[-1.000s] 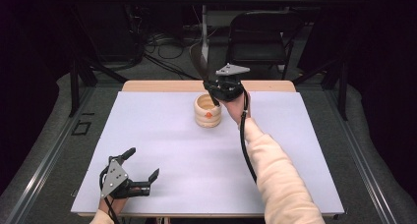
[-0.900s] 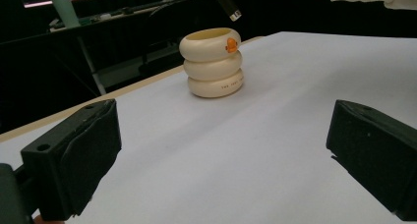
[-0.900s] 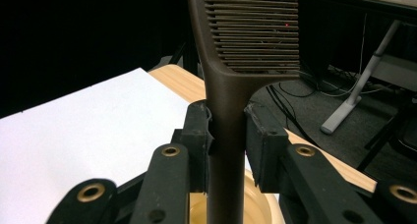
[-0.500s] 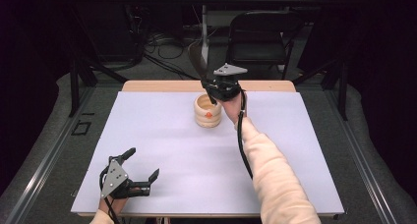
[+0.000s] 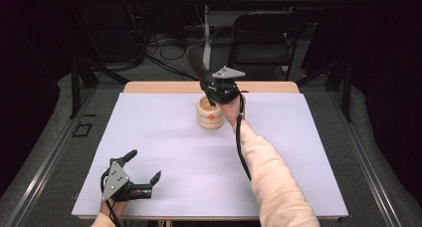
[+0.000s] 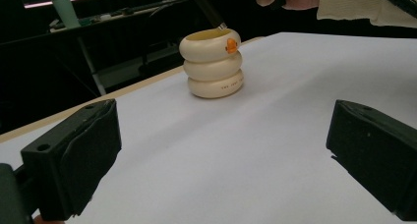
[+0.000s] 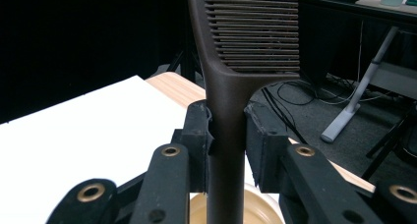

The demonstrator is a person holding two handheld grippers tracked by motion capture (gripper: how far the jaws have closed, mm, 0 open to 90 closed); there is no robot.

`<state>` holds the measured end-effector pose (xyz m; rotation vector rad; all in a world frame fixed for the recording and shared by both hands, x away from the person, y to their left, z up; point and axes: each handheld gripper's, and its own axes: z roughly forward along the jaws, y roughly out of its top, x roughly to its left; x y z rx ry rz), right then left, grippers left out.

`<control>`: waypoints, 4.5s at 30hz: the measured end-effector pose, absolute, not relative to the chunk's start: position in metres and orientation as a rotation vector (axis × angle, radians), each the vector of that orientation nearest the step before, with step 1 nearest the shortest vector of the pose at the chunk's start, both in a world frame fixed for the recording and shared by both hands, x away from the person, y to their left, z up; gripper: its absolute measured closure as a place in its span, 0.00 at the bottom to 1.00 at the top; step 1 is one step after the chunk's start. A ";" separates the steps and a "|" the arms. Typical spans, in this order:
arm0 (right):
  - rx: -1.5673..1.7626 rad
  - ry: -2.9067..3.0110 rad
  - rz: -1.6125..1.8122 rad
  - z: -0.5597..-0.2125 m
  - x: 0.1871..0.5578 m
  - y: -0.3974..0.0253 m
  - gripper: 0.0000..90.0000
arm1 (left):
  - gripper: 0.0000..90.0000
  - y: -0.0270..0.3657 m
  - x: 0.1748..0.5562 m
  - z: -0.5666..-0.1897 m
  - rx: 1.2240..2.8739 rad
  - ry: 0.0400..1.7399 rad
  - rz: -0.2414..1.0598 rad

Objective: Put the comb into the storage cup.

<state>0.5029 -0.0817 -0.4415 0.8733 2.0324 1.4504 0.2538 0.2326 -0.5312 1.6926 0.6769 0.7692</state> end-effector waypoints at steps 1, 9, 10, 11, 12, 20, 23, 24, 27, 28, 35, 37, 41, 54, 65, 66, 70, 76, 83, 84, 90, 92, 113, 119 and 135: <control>0.876 2.033 1.451 -0.443 0.503 -0.081 0.80 | 0.00 0.233 0.254 -0.531 1.693 0.677 0.769; 0.876 2.045 1.453 -0.452 0.505 -0.078 0.80 | 0.00 0.233 0.254 -0.531 1.692 0.676 0.770; 0.878 2.044 1.453 -0.453 0.506 -0.078 0.80 | 0.00 0.233 0.254 -0.531 1.692 0.676 0.770; 0.880 2.046 1.453 -0.455 0.506 -0.078 0.80 | 0.00 0.232 0.254 -0.531 1.693 0.676 0.769; 0.881 2.046 1.458 -0.456 0.506 -0.078 0.80 | 0.00 0.232 0.254 -0.531 1.693 0.676 0.769; 0.889 2.062 1.448 -0.466 0.508 -0.079 0.80 | 0.00 0.232 0.254 -0.531 1.691 0.676 0.769; 0.891 2.066 1.447 -0.469 0.508 -0.079 0.80 | 0.00 0.232 0.254 -0.531 1.691 0.677 0.771; 0.892 2.072 1.444 -0.470 0.508 -0.080 0.80 | 0.00 0.232 0.254 -0.531 1.692 0.677 0.771; 0.900 2.076 1.441 -0.474 0.508 -0.080 0.80 | 0.00 0.232 0.254 -0.531 1.693 0.676 0.770; 0.903 2.078 1.440 -0.475 0.509 -0.080 0.80 | 0.00 0.232 0.254 -0.531 1.692 0.675 0.770; 0.895 2.097 1.426 -0.481 0.508 -0.082 0.80 | 0.00 0.232 0.254 -0.531 1.692 0.677 0.771; 0.899 2.100 1.426 -0.483 0.508 -0.082 0.80 | 0.00 0.232 0.254 -0.531 1.692 0.677 0.769; 0.897 2.110 1.421 -0.487 0.508 -0.083 0.80 | 0.00 0.232 0.254 -0.531 1.692 0.677 0.770; 0.898 2.138 1.414 -0.494 0.508 -0.086 0.80 | 0.00 0.232 0.254 -0.531 1.691 0.678 0.768; 0.906 2.170 1.390 -0.498 0.509 -0.086 0.80 | 0.00 0.232 0.254 -0.531 1.692 0.678 0.769; 0.904 2.173 1.386 -0.498 0.509 -0.086 0.80 | 0.00 0.232 0.254 -0.531 1.692 0.678 0.769; 0.911 2.182 1.381 -0.500 0.510 -0.086 0.80 | 0.00 0.233 0.254 -0.531 1.691 0.679 0.770; 0.906 2.191 1.367 -0.499 0.510 -0.085 0.80 | 0.00 0.232 0.254 -0.531 1.691 0.679 0.771; 0.911 2.199 1.351 -0.499 0.510 -0.085 0.78 | 0.00 0.232 0.254 -0.531 1.690 0.679 0.770; 0.910 2.203 1.345 -0.499 0.510 -0.085 0.78 | 0.00 0.232 0.254 -0.531 1.692 0.679 0.771; 0.920 2.203 1.339 -0.498 0.508 -0.088 0.74 | 0.00 0.232 0.254 -0.531 1.692 0.679 0.769; 0.918 2.203 1.335 -0.497 0.508 -0.088 0.72 | 0.00 0.232 0.254 -0.531 1.691 0.678 0.770; 0.925 2.271 1.314 -0.479 0.489 -0.101 0.29 | 0.00 0.231 0.254 -0.531 1.696 0.678 0.772; 0.921 2.296 1.296 -0.477 0.483 -0.105 0.21 | 0.00 0.231 0.254 -0.531 1.697 0.679 0.770; 0.903 2.367 1.279 -0.470 0.459 -0.118 0.13 | 0.00 0.232 0.254 -0.532 1.703 0.683 0.773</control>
